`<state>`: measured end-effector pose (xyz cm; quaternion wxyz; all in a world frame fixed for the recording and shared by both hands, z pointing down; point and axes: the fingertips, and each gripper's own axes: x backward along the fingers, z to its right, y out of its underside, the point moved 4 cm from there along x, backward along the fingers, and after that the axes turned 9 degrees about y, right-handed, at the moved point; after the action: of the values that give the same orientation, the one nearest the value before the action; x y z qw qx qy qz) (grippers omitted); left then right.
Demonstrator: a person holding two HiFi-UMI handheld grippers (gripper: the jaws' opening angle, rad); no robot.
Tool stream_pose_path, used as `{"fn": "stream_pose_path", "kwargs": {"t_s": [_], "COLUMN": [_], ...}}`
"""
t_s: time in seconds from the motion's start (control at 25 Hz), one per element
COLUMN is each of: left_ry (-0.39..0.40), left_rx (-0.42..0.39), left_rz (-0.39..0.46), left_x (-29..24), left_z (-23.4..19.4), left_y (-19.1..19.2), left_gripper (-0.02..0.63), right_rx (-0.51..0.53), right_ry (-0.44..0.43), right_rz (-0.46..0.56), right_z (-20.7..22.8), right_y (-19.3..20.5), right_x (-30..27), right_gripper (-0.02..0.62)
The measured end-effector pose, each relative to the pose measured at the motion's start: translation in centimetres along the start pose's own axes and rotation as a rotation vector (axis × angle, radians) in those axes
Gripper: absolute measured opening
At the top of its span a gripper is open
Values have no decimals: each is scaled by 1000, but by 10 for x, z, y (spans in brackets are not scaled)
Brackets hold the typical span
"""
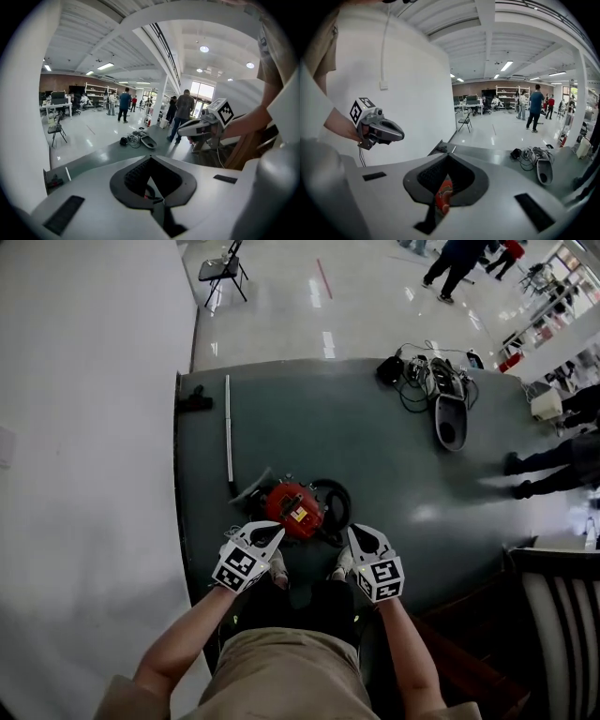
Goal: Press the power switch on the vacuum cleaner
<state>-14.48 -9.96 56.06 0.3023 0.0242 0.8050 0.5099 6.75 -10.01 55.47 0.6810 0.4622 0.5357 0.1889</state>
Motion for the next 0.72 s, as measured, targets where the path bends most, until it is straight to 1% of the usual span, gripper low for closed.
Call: {"fn": "stream_pose_path", "kwargs": {"t_s": [0.08, 0.16, 0.32, 0.44, 0.52, 0.64, 0.72], "left_ry": [-1, -16, -44, -45, -59, -97, -107], "left_rx": [-10, -7, 90, 116, 138, 201, 234], "left_rz": [-29, -51, -85, -163, -206, -231, -239], "left_x": [-16, -33, -65, -80, -95, -120, -135], "left_z": [-10, -21, -38, -46, -56, -76, -87], "left_y": [17, 31, 63, 103, 127, 146, 160], "left_gripper": [0, 0, 0, 0, 0, 0, 0], "right_rx": [19, 33, 67, 68, 69, 70, 73], "right_ry": [-3, -23, -64, -83, -97, -118, -134], "right_rz": [-33, -72, -172, -238, -267, -330, -381], "right_z": [0, 3, 12, 3, -1, -1, -7], "right_y": [22, 46, 99, 150, 182, 222, 251], "right_x": [-26, -53, -110, -146, -170, -204, -225], "right_gripper": [10, 11, 11, 11, 11, 11, 11]}}
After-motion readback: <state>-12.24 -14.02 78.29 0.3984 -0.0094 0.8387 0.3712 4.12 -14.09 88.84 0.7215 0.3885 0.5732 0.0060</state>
